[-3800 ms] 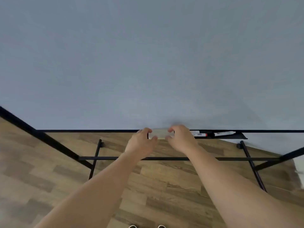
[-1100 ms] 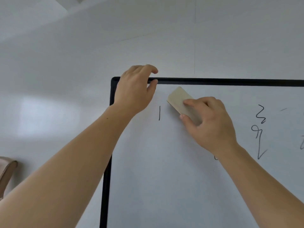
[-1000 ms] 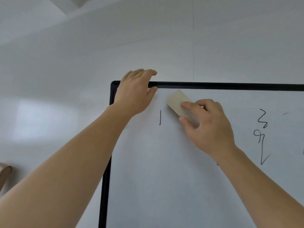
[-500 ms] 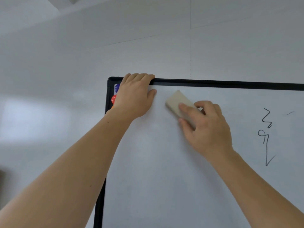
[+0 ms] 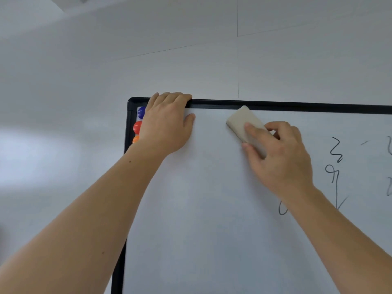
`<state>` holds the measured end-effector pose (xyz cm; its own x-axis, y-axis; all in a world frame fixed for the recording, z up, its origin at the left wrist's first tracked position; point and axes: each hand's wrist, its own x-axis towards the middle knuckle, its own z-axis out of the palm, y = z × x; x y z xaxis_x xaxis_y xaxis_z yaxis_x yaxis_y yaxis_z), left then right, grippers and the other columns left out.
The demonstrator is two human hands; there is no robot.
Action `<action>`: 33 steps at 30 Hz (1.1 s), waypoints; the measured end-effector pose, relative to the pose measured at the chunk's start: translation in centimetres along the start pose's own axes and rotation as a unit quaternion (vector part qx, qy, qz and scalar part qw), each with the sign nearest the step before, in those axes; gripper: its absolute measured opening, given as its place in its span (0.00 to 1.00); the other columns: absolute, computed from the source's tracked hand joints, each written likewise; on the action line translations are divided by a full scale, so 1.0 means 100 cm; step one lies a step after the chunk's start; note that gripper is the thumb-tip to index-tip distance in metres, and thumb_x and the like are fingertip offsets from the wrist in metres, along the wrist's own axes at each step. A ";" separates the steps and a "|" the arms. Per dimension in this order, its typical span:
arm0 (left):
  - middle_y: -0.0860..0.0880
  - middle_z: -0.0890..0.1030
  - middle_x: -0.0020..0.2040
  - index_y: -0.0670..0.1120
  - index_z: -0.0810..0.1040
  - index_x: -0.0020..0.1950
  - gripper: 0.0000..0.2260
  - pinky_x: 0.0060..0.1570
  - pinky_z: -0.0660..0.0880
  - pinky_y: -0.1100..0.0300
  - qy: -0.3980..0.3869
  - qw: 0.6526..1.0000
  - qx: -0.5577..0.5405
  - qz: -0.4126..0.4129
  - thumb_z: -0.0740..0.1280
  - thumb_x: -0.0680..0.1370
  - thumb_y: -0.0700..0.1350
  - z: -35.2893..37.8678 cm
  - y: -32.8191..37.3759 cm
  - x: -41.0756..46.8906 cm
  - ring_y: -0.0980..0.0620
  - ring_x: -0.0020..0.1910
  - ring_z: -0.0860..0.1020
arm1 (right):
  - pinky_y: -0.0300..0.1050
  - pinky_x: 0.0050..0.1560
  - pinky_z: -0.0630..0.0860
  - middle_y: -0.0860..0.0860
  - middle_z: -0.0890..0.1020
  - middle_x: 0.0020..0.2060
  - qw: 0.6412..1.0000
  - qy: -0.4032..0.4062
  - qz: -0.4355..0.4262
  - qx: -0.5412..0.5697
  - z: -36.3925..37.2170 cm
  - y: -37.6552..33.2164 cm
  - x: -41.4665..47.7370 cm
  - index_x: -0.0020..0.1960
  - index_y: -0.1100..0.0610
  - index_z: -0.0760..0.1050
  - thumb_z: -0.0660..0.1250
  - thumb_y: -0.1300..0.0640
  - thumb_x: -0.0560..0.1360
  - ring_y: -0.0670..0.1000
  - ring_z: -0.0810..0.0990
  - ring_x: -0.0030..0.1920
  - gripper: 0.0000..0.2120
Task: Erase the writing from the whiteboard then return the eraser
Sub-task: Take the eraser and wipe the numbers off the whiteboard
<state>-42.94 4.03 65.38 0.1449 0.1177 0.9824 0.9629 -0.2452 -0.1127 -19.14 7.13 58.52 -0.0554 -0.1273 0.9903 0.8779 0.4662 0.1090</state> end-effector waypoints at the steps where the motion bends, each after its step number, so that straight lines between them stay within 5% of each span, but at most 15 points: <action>1: 0.44 0.79 0.66 0.43 0.74 0.71 0.21 0.73 0.61 0.44 -0.003 1.000 0.005 -0.005 0.66 0.79 0.48 0.000 0.002 0.000 0.40 0.67 0.74 | 0.53 0.36 0.77 0.56 0.76 0.54 1.000 0.003 0.015 -0.004 0.000 0.002 -0.001 0.62 0.48 0.79 0.70 0.50 0.75 0.61 0.74 0.50 0.17; 12: 0.48 0.76 0.69 0.51 0.70 0.73 0.24 0.74 0.57 0.43 -0.067 0.997 0.008 0.029 0.62 0.79 0.58 0.013 0.049 0.018 0.42 0.68 0.71 | 0.49 0.38 0.75 0.57 0.79 0.49 0.988 -0.051 -0.146 0.007 -0.007 -0.007 -0.059 0.61 0.51 0.81 0.70 0.51 0.75 0.60 0.77 0.46 0.16; 23: 0.47 0.78 0.61 0.51 0.74 0.69 0.22 0.69 0.60 0.51 0.010 1.000 -0.027 0.013 0.66 0.76 0.57 0.036 0.076 0.019 0.42 0.62 0.73 | 0.54 0.37 0.78 0.56 0.76 0.54 0.999 0.024 0.038 -0.016 -0.023 0.057 -0.019 0.63 0.47 0.79 0.69 0.49 0.74 0.60 0.74 0.50 0.17; 30: 0.45 0.79 0.60 0.49 0.76 0.67 0.23 0.68 0.62 0.50 0.028 0.999 -0.027 0.013 0.65 0.75 0.57 0.042 0.074 0.018 0.40 0.61 0.74 | 0.49 0.36 0.77 0.58 0.78 0.51 0.993 -0.031 -0.111 0.002 -0.023 0.035 -0.053 0.62 0.51 0.81 0.72 0.51 0.74 0.59 0.75 0.47 0.17; 33: 0.45 0.79 0.59 0.49 0.76 0.67 0.23 0.68 0.62 0.50 0.035 0.999 -0.025 0.010 0.64 0.74 0.56 0.043 0.075 0.018 0.41 0.60 0.74 | 0.50 0.36 0.78 0.57 0.78 0.51 0.996 -0.009 -0.083 -0.012 -0.027 0.058 -0.039 0.61 0.50 0.81 0.71 0.50 0.73 0.60 0.76 0.46 0.17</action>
<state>-34.44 6.57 65.64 0.1454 0.0448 0.9884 0.9470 -0.2956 -0.1259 -12.52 8.01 55.01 -0.2092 -0.1860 0.9600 0.8674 0.4181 0.2700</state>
